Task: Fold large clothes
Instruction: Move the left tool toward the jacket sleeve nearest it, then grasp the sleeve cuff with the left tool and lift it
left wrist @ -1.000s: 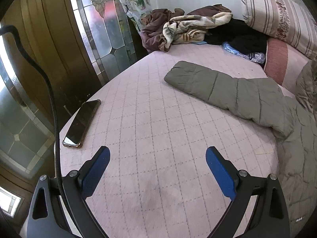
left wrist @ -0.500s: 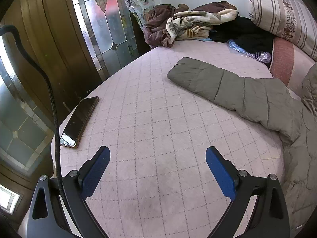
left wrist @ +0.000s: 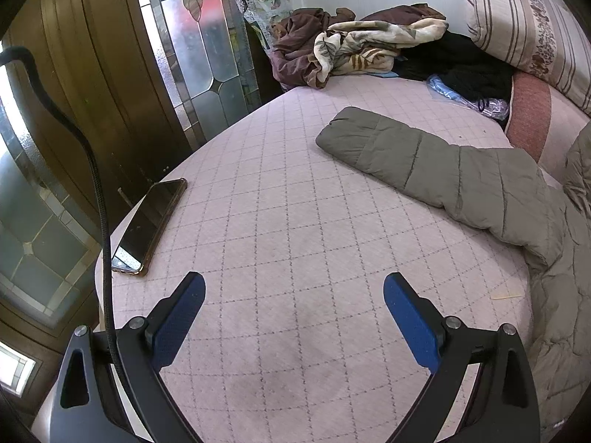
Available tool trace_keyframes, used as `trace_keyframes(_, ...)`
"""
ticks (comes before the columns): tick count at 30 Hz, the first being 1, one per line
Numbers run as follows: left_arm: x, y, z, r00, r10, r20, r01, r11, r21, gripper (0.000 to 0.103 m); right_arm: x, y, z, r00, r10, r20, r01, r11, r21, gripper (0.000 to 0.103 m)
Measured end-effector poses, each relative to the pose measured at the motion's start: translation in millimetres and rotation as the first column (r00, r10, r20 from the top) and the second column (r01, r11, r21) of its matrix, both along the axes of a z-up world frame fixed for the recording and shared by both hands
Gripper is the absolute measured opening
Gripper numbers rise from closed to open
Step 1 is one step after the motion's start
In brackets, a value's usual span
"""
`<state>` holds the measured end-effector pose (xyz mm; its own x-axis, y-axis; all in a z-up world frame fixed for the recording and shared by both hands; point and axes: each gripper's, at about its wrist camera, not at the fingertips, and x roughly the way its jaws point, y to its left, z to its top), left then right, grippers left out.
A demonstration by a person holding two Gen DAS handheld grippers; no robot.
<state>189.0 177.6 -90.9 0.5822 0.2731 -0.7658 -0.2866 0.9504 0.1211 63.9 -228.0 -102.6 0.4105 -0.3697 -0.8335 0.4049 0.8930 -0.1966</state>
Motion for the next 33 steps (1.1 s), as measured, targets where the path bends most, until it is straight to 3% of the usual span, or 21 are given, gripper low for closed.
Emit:
trace_keyframes(5,5,4,-2,1.000,0.000,-0.004,0.000,1.000,-0.015,0.098,-1,0,6,1.000,0.000,0.019,0.000,1.000,-0.009,0.102)
trace_keyframes(7,16,9,-4,1.000,-0.011,-0.011,0.011,0.998,-0.056,0.098,-1,-3,7,1.000,-0.006,0.024,0.006,1.000,-0.010,0.102)
trace_keyframes(10,41,16,-7,0.999,-0.036,-0.001,0.036,0.992,-0.121,0.098,0,-8,8,1.000,-0.016,0.026,0.016,1.000,0.003,0.102)
trace_keyframes(14,89,24,-12,0.998,-0.049,0.042,0.054,0.992,-0.115,0.098,-2,-13,8,0.999,-0.033,0.028,0.033,0.999,0.012,0.102)
trace_keyframes(18,143,33,-27,0.997,-0.068,0.039,0.074,0.982,-0.174,0.098,-4,-17,9,0.999,-0.044,0.032,0.044,0.999,0.016,0.102)
trace_keyframes(21,175,41,-45,0.997,-0.073,0.012,0.073,0.960,-0.271,0.098,-5,-19,9,0.998,-0.049,0.037,0.049,0.999,0.017,0.102)
trace_keyframes(26,211,50,-78,0.996,-0.079,-0.029,0.055,0.872,-0.487,0.097,-7,-24,10,0.997,-0.059,0.043,0.059,0.998,0.005,0.102)
trace_keyframes(30,229,40,-81,0.999,-0.042,-0.009,0.034,0.899,-0.437,0.097,-10,-30,13,0.996,-0.075,0.047,0.076,0.997,-0.015,0.102)
trace_keyframes(32,236,35,-81,0.999,-0.017,-0.027,0.005,0.922,-0.387,0.079,-11,-34,13,0.995,-0.085,0.045,0.085,0.996,-0.019,0.102)
trace_keyframes(33,241,31,-81,0.999,0.009,-0.042,-0.022,0.941,-0.338,0.056,-12,-37,12,0.995,-0.094,0.043,0.094,0.995,-0.019,0.102)
